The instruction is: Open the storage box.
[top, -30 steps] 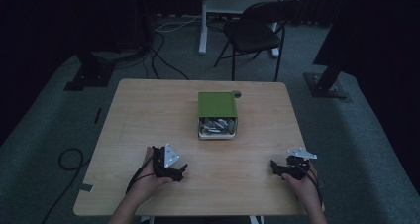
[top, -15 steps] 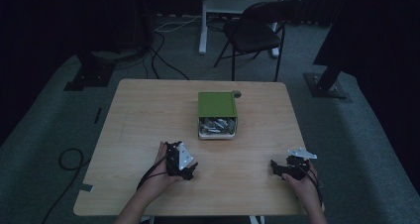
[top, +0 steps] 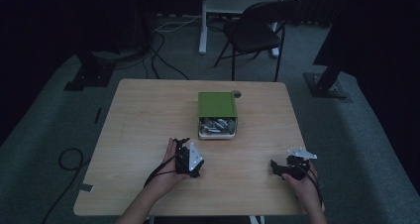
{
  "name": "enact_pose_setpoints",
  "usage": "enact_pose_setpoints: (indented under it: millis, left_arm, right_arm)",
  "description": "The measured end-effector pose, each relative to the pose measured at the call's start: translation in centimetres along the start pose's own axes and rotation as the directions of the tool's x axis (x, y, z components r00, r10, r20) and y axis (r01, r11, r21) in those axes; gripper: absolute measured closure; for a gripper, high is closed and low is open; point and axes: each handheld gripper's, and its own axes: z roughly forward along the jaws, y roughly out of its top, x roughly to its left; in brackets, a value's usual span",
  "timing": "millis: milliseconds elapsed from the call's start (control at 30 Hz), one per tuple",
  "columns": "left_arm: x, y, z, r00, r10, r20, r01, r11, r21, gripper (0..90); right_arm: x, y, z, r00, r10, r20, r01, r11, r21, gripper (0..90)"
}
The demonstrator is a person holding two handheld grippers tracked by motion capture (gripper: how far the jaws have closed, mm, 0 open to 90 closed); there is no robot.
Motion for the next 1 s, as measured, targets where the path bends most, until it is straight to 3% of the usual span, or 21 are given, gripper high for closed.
enact_pose_setpoints:
  millis: [200, 267, 367, 533, 667, 733, 800, 833, 867, 967, 1000]
  left_arm:
    - [-0.4, 0.5, 0.7, 0.9982, 0.057, -0.020, -0.057, 0.9983, 0.015, 6.5]
    - [-0.6, 0.9, 1.0, 0.9941, 0.101, -0.039, -0.101, 0.9948, 0.017, 6.6]
    - [-0.8, 1.2, 1.1, 0.9914, 0.124, -0.042, -0.124, 0.9922, 0.016, 6.5]
    - [-1.1, 1.8, 1.7, 0.9918, 0.126, -0.022, -0.126, 0.9921, -0.001, 6.6]
    - [-1.1, 2.1, 2.0, 0.9855, 0.163, -0.046, -0.164, 0.9865, -0.005, 9.0]
    - [-1.2, 2.3, 2.2, 0.9783, 0.196, -0.068, -0.197, 0.9804, -0.007, 15.0]
    - [-1.2, 2.4, 2.4, 0.9705, 0.224, -0.089, -0.226, 0.9738, -0.021, 15.3]
    - [-1.3, 2.5, 2.4, 0.9640, 0.246, -0.100, -0.250, 0.9680, -0.024, 18.4]
    - [-1.3, 2.6, 2.6, 0.9525, 0.276, -0.128, -0.280, 0.9598, -0.016, 22.3]
    - [-1.4, 2.8, 2.9, 0.9429, 0.299, -0.148, -0.301, 0.9535, 0.004, 28.0]
    - [-1.3, 2.9, 3.1, 0.9376, 0.310, -0.157, -0.313, 0.9497, 0.008, 35.3]
  right_arm:
    - [0.0, 0.0, 0.0, 1.0000, 0.000, 0.000, 0.000, 1.000, 0.000, 10.9]
    - [0.0, 0.0, 0.0, 1.0000, 0.003, -0.002, -0.003, 1.000, -0.001, 10.9]
    - [0.0, 0.0, 0.0, 1.0000, 0.004, -0.004, -0.004, 1.000, -0.001, 10.9]
    - [-0.1, 0.0, 0.0, 1.0000, 0.006, -0.006, -0.006, 1.000, -0.002, 11.0]
    - [-0.1, 0.0, 0.0, 0.9999, 0.010, -0.008, -0.010, 1.000, -0.004, 11.0]
    - [-0.1, 0.0, 0.0, 0.9999, 0.011, -0.010, -0.011, 1.000, -0.005, 11.0]
    - [-0.2, 0.0, 0.0, 0.9999, 0.012, -0.011, -0.012, 1.000, -0.005, 11.0]
    - [-0.2, 0.0, -0.1, 0.9998, 0.012, -0.012, -0.012, 1.000, -0.006, 11.0]
    - [-0.2, 0.0, -0.1, 0.9998, 0.013, -0.013, -0.013, 1.000, -0.006, 11.0]
    - [-0.2, 0.0, -0.1, 0.9997, 0.017, -0.016, -0.017, 1.000, -0.007, 11.0]
    - [-0.2, 0.0, -0.1, 0.9997, 0.018, -0.017, -0.018, 1.000, -0.007, 11.0]
